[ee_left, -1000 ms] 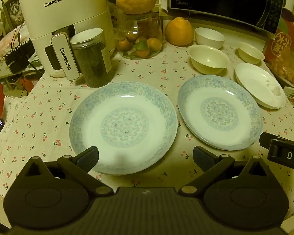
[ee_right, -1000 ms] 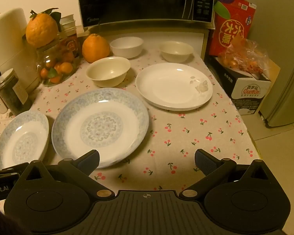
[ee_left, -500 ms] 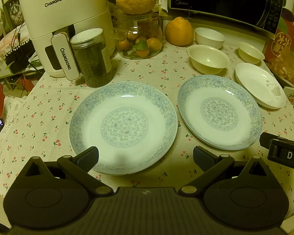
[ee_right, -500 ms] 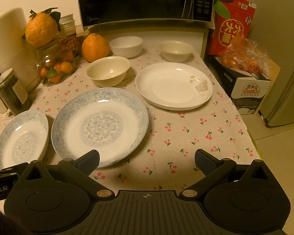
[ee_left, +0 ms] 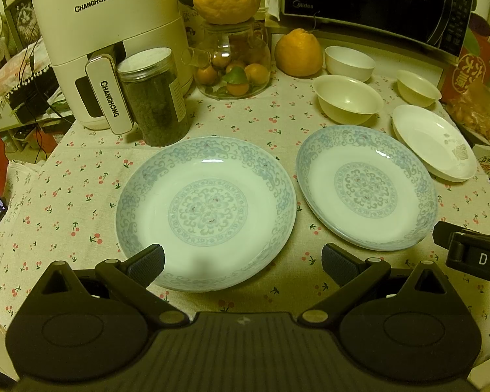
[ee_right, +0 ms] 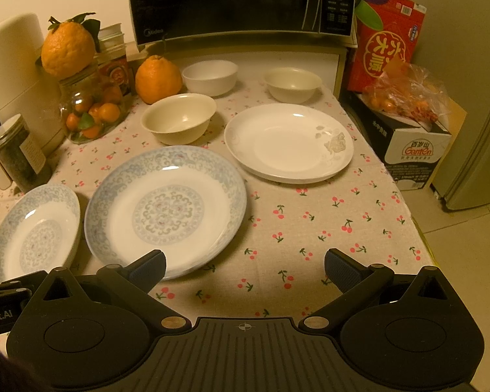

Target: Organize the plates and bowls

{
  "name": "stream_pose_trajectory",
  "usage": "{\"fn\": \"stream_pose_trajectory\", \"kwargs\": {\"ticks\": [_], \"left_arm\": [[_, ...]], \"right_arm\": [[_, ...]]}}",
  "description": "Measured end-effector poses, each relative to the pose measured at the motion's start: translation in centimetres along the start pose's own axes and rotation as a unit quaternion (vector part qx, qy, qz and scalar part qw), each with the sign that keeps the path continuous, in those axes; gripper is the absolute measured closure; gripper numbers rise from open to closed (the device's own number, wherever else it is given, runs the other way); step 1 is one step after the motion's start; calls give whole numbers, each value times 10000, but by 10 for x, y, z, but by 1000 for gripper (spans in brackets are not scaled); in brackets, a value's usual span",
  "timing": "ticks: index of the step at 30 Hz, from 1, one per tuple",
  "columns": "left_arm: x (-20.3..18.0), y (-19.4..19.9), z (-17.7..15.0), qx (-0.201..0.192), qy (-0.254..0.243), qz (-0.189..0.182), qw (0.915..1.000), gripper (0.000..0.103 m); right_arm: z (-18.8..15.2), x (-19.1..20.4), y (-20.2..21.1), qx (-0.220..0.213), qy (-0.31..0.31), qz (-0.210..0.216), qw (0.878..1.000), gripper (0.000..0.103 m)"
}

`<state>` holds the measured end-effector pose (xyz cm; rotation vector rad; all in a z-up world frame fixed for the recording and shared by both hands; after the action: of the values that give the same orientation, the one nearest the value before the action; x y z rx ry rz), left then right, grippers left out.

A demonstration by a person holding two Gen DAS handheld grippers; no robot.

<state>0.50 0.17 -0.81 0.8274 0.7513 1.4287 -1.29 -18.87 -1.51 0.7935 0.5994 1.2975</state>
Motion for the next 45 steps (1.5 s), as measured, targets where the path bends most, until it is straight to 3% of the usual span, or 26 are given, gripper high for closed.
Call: {"fn": "stream_pose_trajectory", "kwargs": {"ticks": [23,29,32,33,45], "left_arm": [[1,2,1,-17,-18,-32,10000,0],[-1,1,5,12,-49,-25,10000,0],[-2,2,9,-12,-99,-52,9999,0],[-3,2,10,-17,-136,-58,9999,0],[-10,-5,36,-176,-426,-228,9987,0]], "right_arm": [[-3,-2,-2,30,-10,-29,10000,0],[4,-6,1,399,-192,16,9990,0],[6,-9,5,206,-206,-19,9996,0],[6,-10,5,-103,-264,63,9996,0],[20,-18,10,83,-145,-197,9997,0]]}}
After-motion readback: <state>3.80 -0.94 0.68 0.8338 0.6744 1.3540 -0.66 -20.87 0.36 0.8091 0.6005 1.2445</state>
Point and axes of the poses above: each gripper's, at about its wrist camera, not at the fingertips, and y roughly against the way its jaws point, x to its left, z to its top, the point moved 1 cm from there along -y, roughly the way its jaws point, and after that the axes turned 5 degrees about x, right-handed, at the moved point
